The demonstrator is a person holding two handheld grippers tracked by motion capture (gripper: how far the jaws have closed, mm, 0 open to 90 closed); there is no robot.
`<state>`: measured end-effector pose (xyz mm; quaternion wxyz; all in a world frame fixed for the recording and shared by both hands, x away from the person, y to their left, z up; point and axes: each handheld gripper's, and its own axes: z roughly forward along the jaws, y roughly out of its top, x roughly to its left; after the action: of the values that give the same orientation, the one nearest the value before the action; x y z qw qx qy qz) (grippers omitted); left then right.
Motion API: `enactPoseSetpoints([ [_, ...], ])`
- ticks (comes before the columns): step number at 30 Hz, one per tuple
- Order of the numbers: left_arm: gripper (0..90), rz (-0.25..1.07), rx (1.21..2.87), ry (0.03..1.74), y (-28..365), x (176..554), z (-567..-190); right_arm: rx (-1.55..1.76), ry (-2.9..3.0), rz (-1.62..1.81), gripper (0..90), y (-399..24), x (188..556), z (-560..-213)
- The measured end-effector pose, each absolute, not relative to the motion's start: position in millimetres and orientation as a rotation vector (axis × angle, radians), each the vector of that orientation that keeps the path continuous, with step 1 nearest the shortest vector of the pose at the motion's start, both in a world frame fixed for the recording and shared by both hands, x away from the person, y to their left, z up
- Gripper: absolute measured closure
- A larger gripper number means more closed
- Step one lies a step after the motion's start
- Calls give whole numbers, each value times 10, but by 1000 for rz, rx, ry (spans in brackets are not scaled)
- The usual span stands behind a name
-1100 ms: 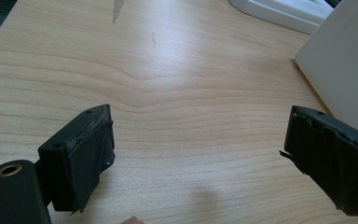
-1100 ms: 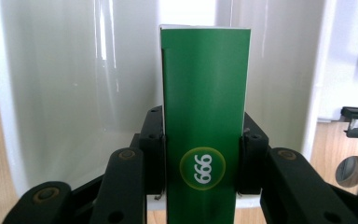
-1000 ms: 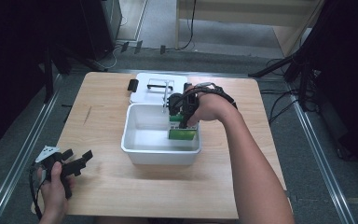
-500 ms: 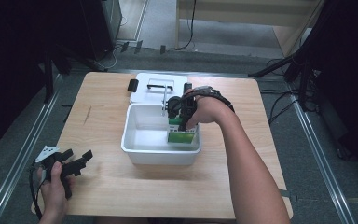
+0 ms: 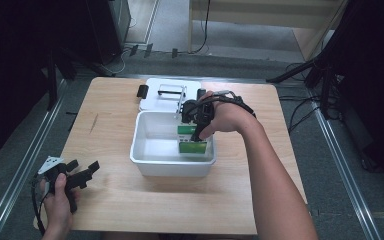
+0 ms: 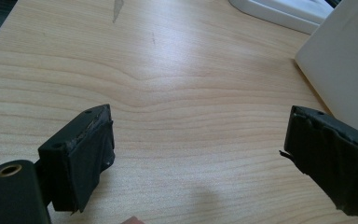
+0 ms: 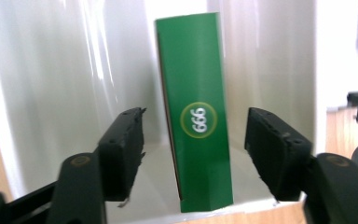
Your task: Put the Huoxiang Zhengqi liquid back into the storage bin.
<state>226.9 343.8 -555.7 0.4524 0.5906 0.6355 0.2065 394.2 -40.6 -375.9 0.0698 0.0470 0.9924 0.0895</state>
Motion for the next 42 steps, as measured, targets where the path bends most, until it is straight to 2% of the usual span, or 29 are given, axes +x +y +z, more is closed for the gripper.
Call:
enactPoseSetpoints([
  [4, 92, 510, 1459, 1569, 3438, 2270, -5557, 307, 2985, 384, 300, -497, 3947, -3669],
  [23, 92, 515, 1459, 1571, 3432, 2271, -5557, 688, 2758, 729, 226, -948, 3900, -3377],
  [29, 92, 514, 1460, 1571, 3433, 2270, -5557, 836, 2622, 822, 225, -1216, 3922, -3412],
  [42, 92, 515, 1465, 1569, 3435, 2269, -5557, 933, 2466, 946, 205, -1549, 3864, -3560],
])
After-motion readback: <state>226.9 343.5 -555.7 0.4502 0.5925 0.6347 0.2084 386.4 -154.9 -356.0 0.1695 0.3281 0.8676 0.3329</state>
